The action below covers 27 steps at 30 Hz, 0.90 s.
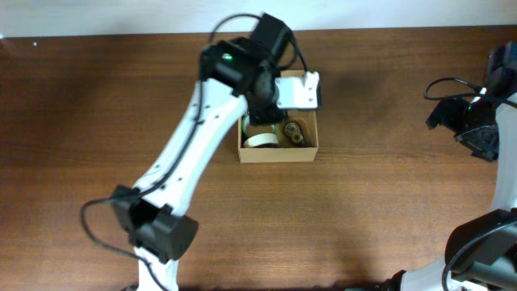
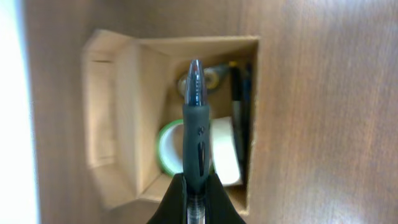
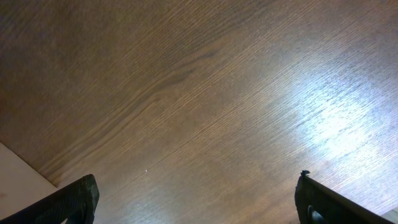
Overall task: Pack container
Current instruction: 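Carry the dark pen into the box with the left gripper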
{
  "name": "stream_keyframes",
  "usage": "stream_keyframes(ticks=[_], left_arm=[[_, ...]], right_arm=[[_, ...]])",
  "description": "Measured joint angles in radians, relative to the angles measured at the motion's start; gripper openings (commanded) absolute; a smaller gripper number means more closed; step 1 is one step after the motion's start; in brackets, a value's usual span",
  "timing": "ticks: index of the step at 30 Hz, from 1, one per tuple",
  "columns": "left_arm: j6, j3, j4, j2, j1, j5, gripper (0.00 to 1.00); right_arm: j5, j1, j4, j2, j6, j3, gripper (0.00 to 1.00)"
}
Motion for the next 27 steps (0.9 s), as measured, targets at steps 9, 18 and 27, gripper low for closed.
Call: stream_keyframes(ticks=[9, 18, 27], left_arm=[[-0.038, -0.002, 0.031, 0.128, -0.018, -0.024, 0.02], [-0.088, -0.034, 0.038, 0.186, -0.018, -0.022, 0.02], [-0.095, -0.111, 0.097, 0.22, -0.022, -0.019, 0.02]], right_arm=[[0.0, 0.0, 0.0, 0.0, 0.0, 0.0, 0.99], [0.0, 0.0, 0.0, 0.0, 0.0, 0.0, 0.99], [0.0, 0.0, 0.0, 0.0, 0.0, 0.0, 0.99]])
